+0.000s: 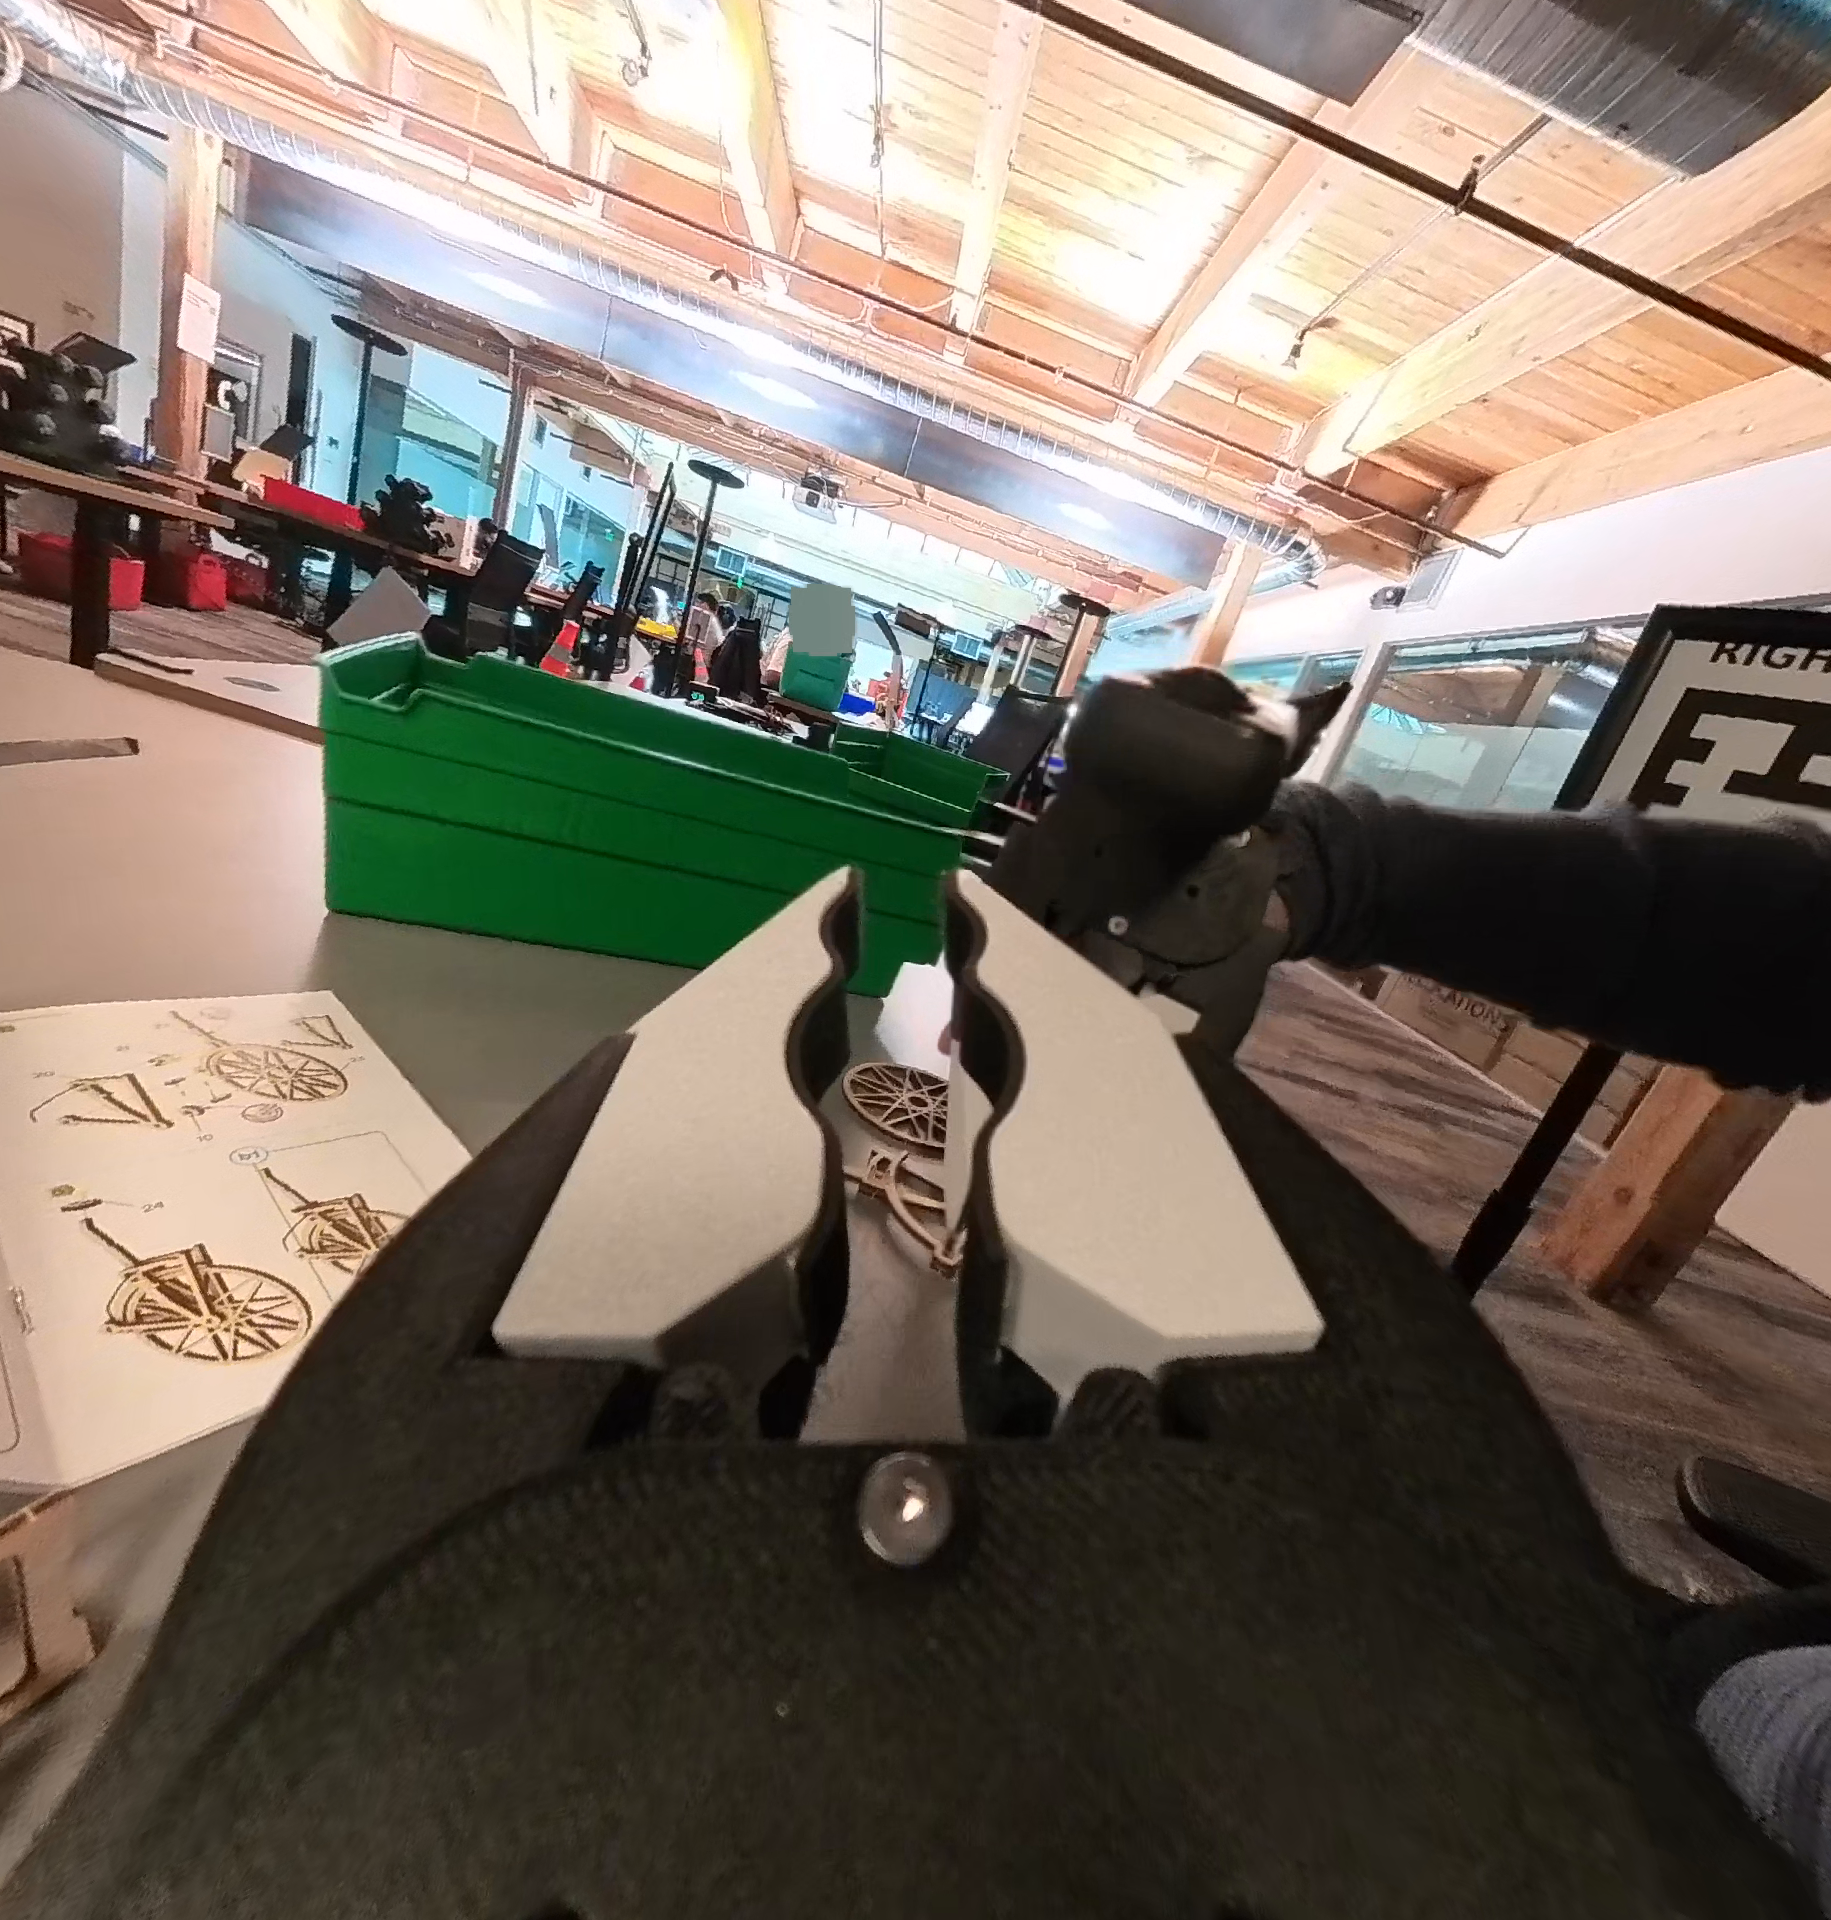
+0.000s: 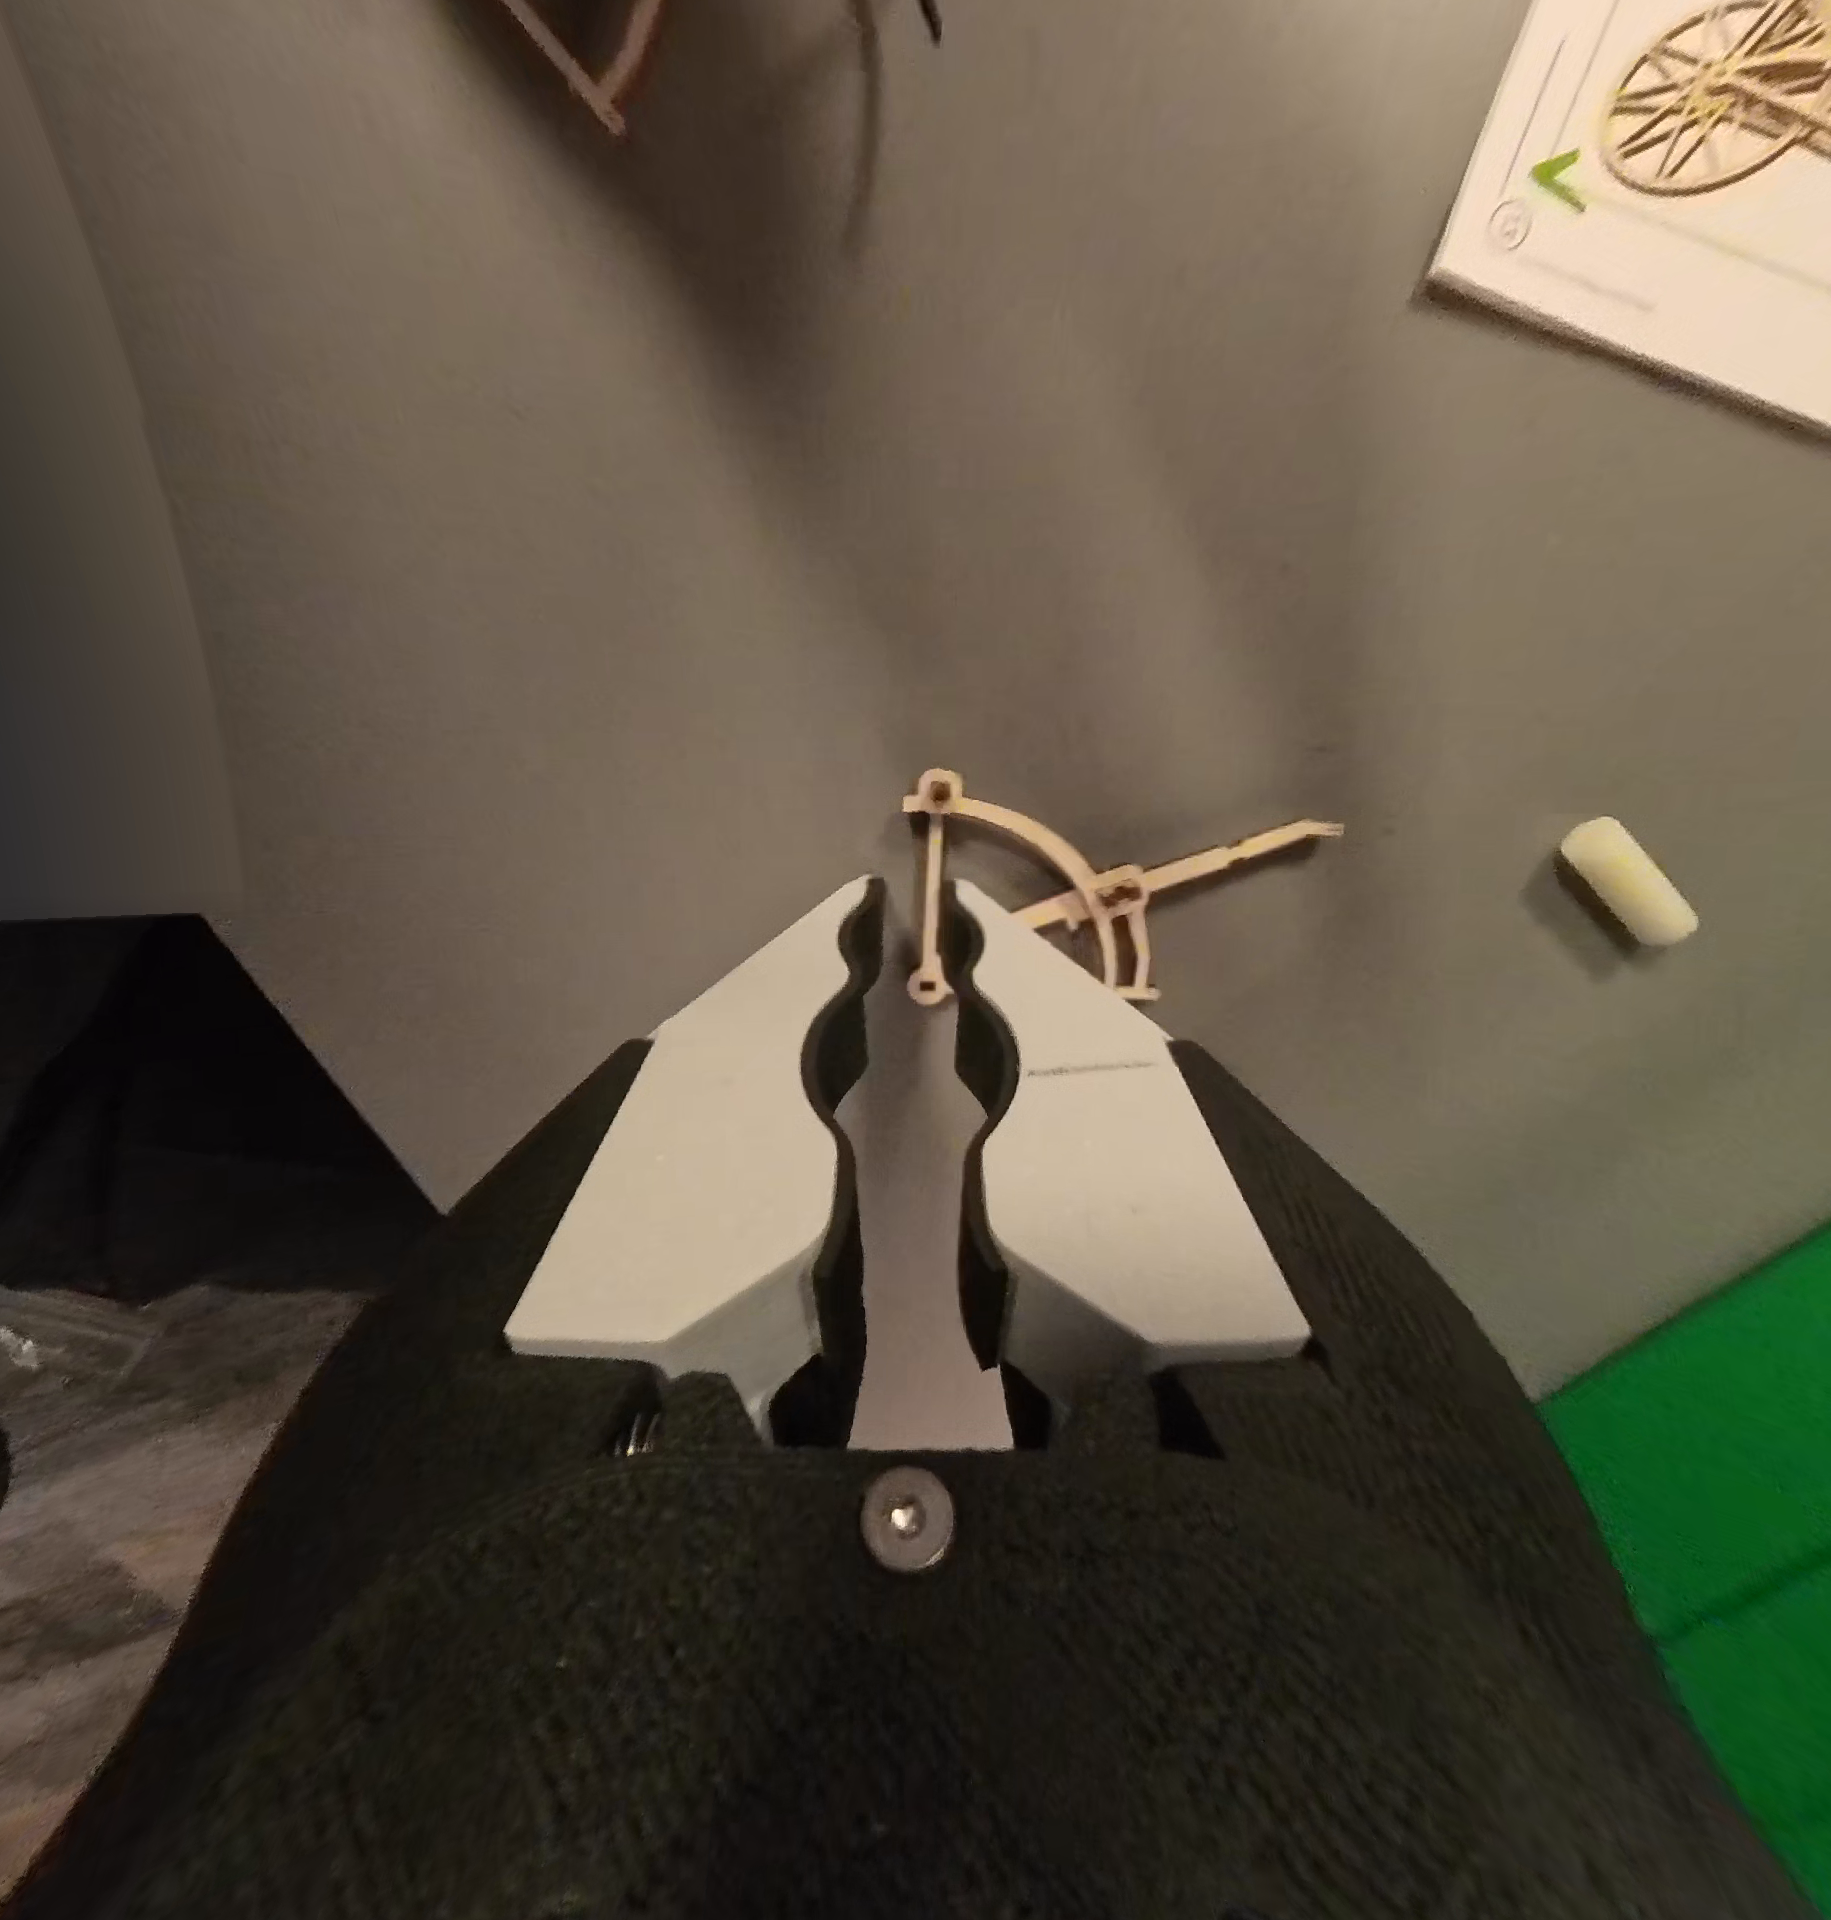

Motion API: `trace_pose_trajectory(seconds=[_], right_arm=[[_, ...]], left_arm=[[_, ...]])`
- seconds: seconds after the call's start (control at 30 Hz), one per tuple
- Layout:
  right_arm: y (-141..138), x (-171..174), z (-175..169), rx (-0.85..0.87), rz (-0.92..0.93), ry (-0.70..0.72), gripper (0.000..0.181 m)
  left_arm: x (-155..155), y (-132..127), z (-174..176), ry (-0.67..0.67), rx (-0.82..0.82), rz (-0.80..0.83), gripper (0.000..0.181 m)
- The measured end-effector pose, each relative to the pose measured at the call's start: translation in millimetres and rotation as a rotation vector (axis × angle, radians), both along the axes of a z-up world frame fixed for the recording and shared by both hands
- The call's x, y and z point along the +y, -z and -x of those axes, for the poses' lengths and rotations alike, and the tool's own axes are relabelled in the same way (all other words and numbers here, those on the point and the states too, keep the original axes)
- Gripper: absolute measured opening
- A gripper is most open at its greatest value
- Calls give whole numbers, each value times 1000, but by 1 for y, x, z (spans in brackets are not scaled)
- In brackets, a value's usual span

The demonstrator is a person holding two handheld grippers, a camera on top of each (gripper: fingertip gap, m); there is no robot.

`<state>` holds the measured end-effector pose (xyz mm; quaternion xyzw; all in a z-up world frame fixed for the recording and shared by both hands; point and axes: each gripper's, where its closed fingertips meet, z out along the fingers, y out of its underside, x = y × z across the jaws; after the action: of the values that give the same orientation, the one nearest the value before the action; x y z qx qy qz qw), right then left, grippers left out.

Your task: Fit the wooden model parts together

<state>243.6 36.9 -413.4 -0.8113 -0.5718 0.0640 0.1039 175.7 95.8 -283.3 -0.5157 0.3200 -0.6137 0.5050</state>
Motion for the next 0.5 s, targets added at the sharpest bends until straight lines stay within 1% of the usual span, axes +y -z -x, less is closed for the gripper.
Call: trace_pose_trajectory(seconds=[0.07,0.13,0.2,0.3,0.4,0.5], right_arm=[[0,-1,1,15,24,4,0],[0,-1,-2,16,34,-2,0],[-6,-1,-1,44,40,2,0],[-21,-1,4,114,49,8,0],[-39,-4,15,196,66,-28,0],[-56,-13,30,260,89,-100,0]], left_arm=[[-6,-1,-2,14,20,-53,14],[-15,0,-5,47,66,-153,20],[-32,7,-10,108,147,-316,26],[-48,35,-17,141,314,-607,30],[-49,58,-21,77,454,-867,41],[-49,65,-21,2,495,-1072,45]])
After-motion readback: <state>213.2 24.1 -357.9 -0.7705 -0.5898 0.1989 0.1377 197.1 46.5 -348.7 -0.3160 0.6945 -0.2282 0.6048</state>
